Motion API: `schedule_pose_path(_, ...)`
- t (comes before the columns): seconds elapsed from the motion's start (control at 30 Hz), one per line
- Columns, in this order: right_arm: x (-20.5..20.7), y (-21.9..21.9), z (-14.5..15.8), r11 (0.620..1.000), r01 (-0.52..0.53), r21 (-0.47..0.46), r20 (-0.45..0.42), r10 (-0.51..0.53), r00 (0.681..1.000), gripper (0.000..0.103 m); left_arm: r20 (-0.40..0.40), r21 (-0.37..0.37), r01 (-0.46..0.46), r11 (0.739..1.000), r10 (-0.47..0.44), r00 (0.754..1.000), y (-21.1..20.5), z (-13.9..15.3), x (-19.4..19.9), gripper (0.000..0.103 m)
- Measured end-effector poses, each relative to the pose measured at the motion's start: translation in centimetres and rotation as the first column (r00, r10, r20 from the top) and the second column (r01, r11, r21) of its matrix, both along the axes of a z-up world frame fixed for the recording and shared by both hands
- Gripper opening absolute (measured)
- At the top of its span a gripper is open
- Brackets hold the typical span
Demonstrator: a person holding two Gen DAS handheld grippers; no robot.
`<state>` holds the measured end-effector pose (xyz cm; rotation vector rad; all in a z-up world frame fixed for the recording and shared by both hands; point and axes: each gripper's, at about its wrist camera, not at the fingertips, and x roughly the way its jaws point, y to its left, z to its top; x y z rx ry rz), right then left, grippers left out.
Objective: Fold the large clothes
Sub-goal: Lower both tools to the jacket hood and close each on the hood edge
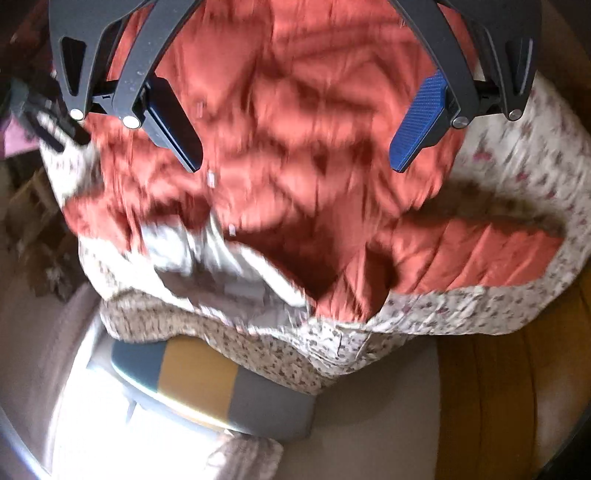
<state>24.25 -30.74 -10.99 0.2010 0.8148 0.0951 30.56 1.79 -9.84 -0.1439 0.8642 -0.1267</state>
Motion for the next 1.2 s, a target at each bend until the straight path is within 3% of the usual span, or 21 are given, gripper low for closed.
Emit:
schedule_pose_path(0.07,2.3,-0.4,-0.2,1.0,-0.002,0.012,-0.012,0.002,1.0,0.101,0.008,0.01,-0.013,1.0,0.013,1.0,-0.3,0.5,3.3,0.1)
schedule_pose_path(0.3,10.9,-1.5,-1.1,1.0,-0.013,0.019,-0.038,0.014,0.999,0.101,0.039,0.149,-0.052,0.988,0.047,0.998,-2.0,1.1,14.0,0.1)
schedule_pose_path(0.5,16.9,-1.8,-1.2,1.0,-0.026,-0.009,-0.003,0.026,1.0,0.101,0.008,0.181,-0.04,0.983,0.039,0.999,-2.8,-0.2,21.1,0.099)
schedule_pose_path(0.73,25.7,-2.5,-2.6,0.999,-0.022,-0.027,-0.032,0.021,0.999,0.097,-0.056,0.26,0.036,0.965,-0.022,0.998,-4.6,-3.1,25.3,0.077)
schedule_pose_path(0.9,28.8,-3.4,-4.9,0.999,-0.024,0.033,-0.087,0.027,0.996,0.077,-0.093,0.26,0.057,0.964,-0.033,0.995,-4.0,-5.2,26.2,0.051)
schedule_pose_path(0.97,29.4,-3.7,-5.8,0.996,-0.041,0.08,-0.108,0.05,0.993,0.051,-0.09,0.24,0.065,0.969,-0.044,0.995,-3.8,-5.7,25.9,0.033)
schedule_pose_path(1.0,29.5,-3.8,-6.1,0.995,-0.042,0.086,-0.119,0.052,0.992,0.043,-0.085,0.239,0.062,0.969,-0.042,0.995,-3.8,-5.7,25.8,0.03)
schedule_pose_path(1.07,29.3,-3.6,-6.1,0.995,-0.048,0.082,-0.12,0.058,0.991,0.016,-0.07,0.224,0.058,0.973,-0.044,0.997,-3.4,-5.5,25.5,0.022)
schedule_pose_path(1.2,27.7,-3.7,-4.9,0.996,-0.072,0.043,-0.067,0.074,0.995,0.01,-0.029,0.191,0.042,0.981,-0.037,0.999,-2.7,-4.6,24.4,0.021)
